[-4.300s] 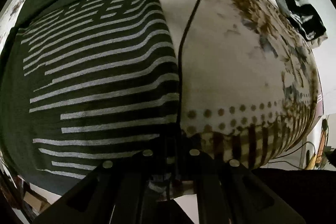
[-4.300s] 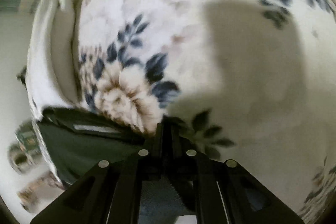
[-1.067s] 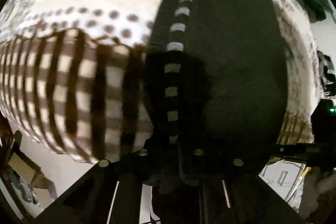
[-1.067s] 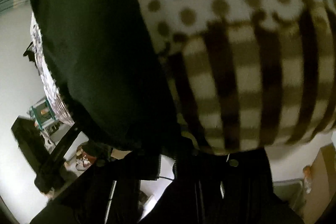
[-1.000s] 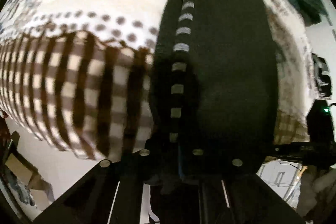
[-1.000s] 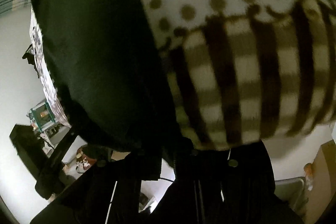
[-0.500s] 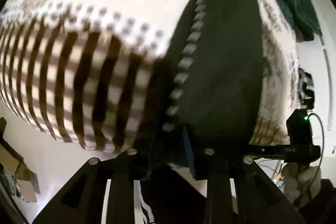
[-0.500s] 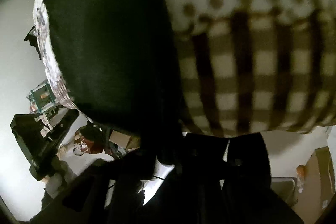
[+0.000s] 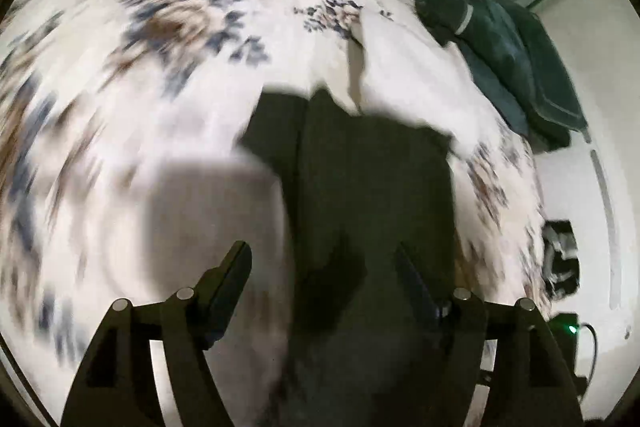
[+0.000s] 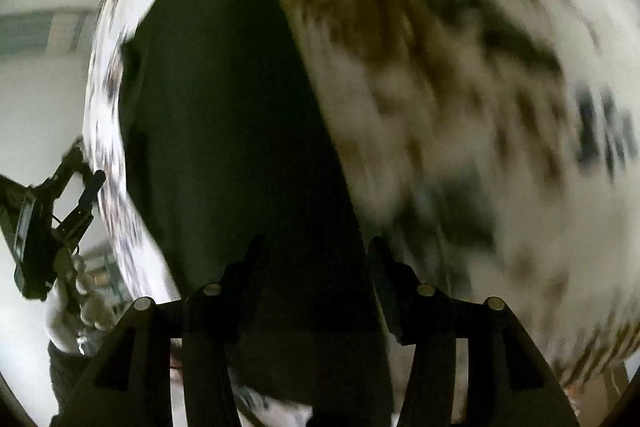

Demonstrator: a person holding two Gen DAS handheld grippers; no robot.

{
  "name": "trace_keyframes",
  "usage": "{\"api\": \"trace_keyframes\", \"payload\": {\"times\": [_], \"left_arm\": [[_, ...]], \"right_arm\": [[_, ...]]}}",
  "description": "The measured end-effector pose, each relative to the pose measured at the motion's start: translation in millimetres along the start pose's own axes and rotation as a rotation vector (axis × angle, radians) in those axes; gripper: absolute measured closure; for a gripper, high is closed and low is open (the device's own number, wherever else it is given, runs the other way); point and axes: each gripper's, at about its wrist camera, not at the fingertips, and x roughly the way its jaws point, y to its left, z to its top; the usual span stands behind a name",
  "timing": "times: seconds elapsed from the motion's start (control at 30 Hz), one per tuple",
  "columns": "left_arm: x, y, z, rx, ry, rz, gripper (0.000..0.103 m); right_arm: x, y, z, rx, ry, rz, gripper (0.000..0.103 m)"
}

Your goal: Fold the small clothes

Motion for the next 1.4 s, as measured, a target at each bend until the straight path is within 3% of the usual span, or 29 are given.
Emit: {"api": "trace_keyframes", "payload": {"times": [0.1, 0.23, 0.27, 0.3, 0.33, 0.4, 0.47, 0.53, 0.57, 0.6, 0.67, 0.77, 0.83, 0.9, 0.97, 1.0, 1.03, 1.13, 1.2, 1.23, 1.27, 1.3, 1.33, 1.4], "left_arm": [[52.1, 4.4, 50.0, 0.024, 0.051, -0.013, 0.031], [98.7, 1.7, 71.7, 0.077, 0.146, -0.019, 0.035], [99.6, -3.6, 71.5, 0.115, 0.128, -0.022, 0.046], [96.6, -9.5, 69.7, 0.150, 0.123, -0.048, 0.082], [92.5, -14.4, 71.0, 0.156, 0.126, -0.098, 0.083], [71.8, -16.6, 71.1, 0.107, 0.107, -0.290, 0.083], [60.0, -6.4, 71.4, 0.004, 0.114, -0.486, 0.083], [72.6, 19.1, 72.7, -0.150, 0.149, -0.606, 0.083], [87.8, 39.8, 71.9, -0.234, 0.176, -0.605, 0.082], [102.0, 58.7, 71.0, -0.272, 0.199, -0.533, 0.081], [115.8, 79.2, 69.7, -0.301, 0.233, -0.478, 0.074], [98.3, 67.8, 75.1, -0.225, 0.206, -0.428, 0.055], [82.8, 58.1, 78.7, -0.187, 0.167, -0.385, 0.035], [75.6, 47.0, 82.0, -0.136, 0.143, -0.392, 0.035], [78.8, 34.8, 81.3, -0.042, 0.135, -0.294, 0.040], [84.7, 32.5, 82.0, -0.008, 0.129, -0.270, 0.078], [94.7, 28.6, 86.1, 0.020, 0.141, -0.229, 0.085], [102.0, 33.6, 86.8, 0.046, 0.148, -0.212, 0.084], [96.0, 33.2, 88.6, 0.034, 0.156, -0.210, 0.078], [87.8, 31.2, 88.2, 0.033, 0.145, -0.200, 0.069], [75.4, 27.1, 84.8, 0.045, 0.125, -0.191, 0.059], [66.3, 27.0, 80.0, 0.050, 0.113, -0.198, 0.033], [46.8, 24.5, 68.6, 0.054, 0.091, -0.200, 0.026], [26.9, 20.8, 51.9, 0.055, 0.074, -0.206, 0.026]], "right_arm": [[14.5, 18.3, 35.8, 0.024, -0.036, -0.018, 0.050], [16.9, 6.0, 75.4, 0.057, -0.050, -0.019, 0.050], [14.6, -1.1, 87.1, 0.059, -0.048, -0.021, 0.050], [18.9, 0.1, 90.7, 0.061, -0.049, -0.024, 0.050], [23.7, 1.9, 88.8, 0.061, -0.051, -0.025, 0.050], [21.5, -7.3, 101.3, 0.058, -0.047, -0.028, 0.050], [28.8, -1.4, 101.2, 0.066, -0.040, -0.025, 0.050], [29.9, -4.9, 105.7, 0.071, -0.025, -0.023, 0.050], [31.4, -4.5, 110.9, 0.071, -0.020, -0.024, 0.050], [29.5, -5.7, 112.9, 0.066, -0.012, -0.025, 0.050], [34.8, 9.6, 119.7, 0.062, -0.005, -0.031, 0.050], [31.4, 27.2, 125.5, 0.052, -0.032, -0.057, 0.050], [24.3, 22.9, 122.8, 0.064, -0.046, -0.036, 0.050], [22.2, 20.3, 123.2, 0.079, -0.044, -0.027, 0.050], [23.6, 13.6, 124.8, 0.100, -0.049, -0.033, 0.050], [22.9, 10.6, 123.8, 0.113, -0.053, -0.020, 0.050], [20.6, 8.8, 121.0, 0.121, -0.058, -0.010, 0.050], [4.6, -5.6, 103.9, 0.133, -0.071, 0.005, 0.050], [-5.4, -17.4, 87.1, 0.147, -0.072, 0.023, 0.050], [-11.6, -22.8, 76.4, 0.152, -0.067, 0.033, 0.050], [-14.5, -27.3, 66.2, 0.158, -0.058, 0.041, 0.050], [-19.0, -35.8, 51.5, 0.167, -0.044, 0.052, 0.050], [-21.7, -41.0, 37.0, 0.172, -0.031, 0.059, 0.050], [-22.9, -51.0, 13.9, 0.183, 0.000, 0.068, 0.049]]}}
